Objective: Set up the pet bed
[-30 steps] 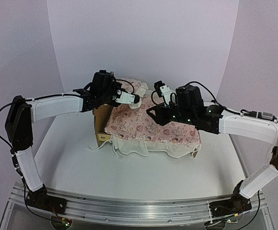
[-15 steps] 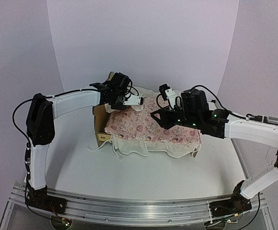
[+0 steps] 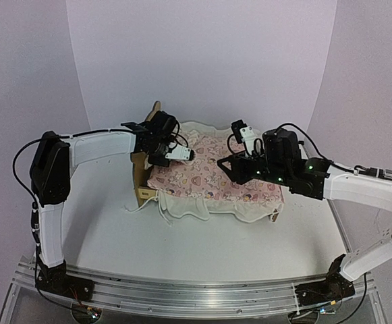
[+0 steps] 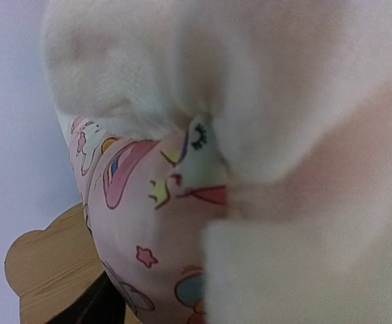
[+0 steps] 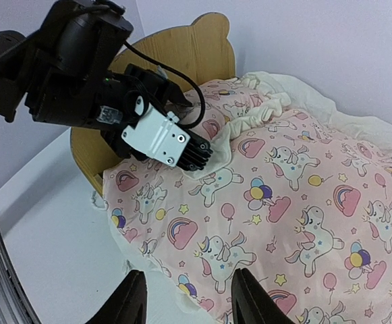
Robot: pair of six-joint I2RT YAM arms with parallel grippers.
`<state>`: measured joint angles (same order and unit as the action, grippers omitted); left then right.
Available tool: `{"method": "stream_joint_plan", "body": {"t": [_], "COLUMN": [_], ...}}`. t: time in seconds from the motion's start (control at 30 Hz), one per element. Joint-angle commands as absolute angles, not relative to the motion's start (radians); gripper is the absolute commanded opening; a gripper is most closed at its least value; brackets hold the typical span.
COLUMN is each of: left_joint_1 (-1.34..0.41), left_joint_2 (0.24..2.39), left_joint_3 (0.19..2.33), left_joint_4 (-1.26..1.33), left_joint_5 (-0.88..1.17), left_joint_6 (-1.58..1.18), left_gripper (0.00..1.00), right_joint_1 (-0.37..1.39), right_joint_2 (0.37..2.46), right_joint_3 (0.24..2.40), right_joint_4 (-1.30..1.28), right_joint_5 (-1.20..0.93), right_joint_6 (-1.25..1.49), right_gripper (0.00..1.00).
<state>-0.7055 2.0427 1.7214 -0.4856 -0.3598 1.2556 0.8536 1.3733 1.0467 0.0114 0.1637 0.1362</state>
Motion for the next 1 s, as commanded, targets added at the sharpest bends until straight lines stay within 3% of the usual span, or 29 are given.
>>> {"method": "stream_joint_plan", "body": {"t": [0.0,0.23,0.33,0.47,0.57,0.8,0.97], "left_joint_1": [-0.704,-0.721,-0.717,-0.598,-0.398,-0.02,0.087], "left_joint_2": [1.906,1.791,1.73,1.656,1.534,1.279,1.205], "left_joint_3": [1.765,1.813,1.949,2.021,1.872,1.346,1.012], "left_joint_4": [-0.607,-0.948,-1.085,-1.016,-0.851,-0.532,-0.317], "left_joint_5": [-0.317,-0.124,0.148,0.309,0.398,0.343,0.353], "left_joint_6": [1.26,1.225,1.038,0.64,0.339,-0.037,-0.106], "left_gripper": [0.69,0.81,0.85,0.84,0.84,0.85,0.88], "right_joint_1": [0.855,0.852,0.801,0.627,0.478,0.138,0.032], "right_joint_2": [1.332,1.341,1.352,1.296,1.198,1.021,0.933], "right_joint_3": [1.039,1.071,1.132,1.12,1.033,0.805,0.581], "right_joint_4": [0.058,-0.041,-0.235,-0.392,-0.429,-0.491,-0.436], "right_joint_5": [0.182,0.267,0.382,0.408,0.448,0.435,0.448], "right_joint_6": [0.153,0.159,0.192,0.301,0.322,0.272,0.236], "right_gripper": [0.45,0.49,0.5,0.52,0.54,0.58,0.6]}}
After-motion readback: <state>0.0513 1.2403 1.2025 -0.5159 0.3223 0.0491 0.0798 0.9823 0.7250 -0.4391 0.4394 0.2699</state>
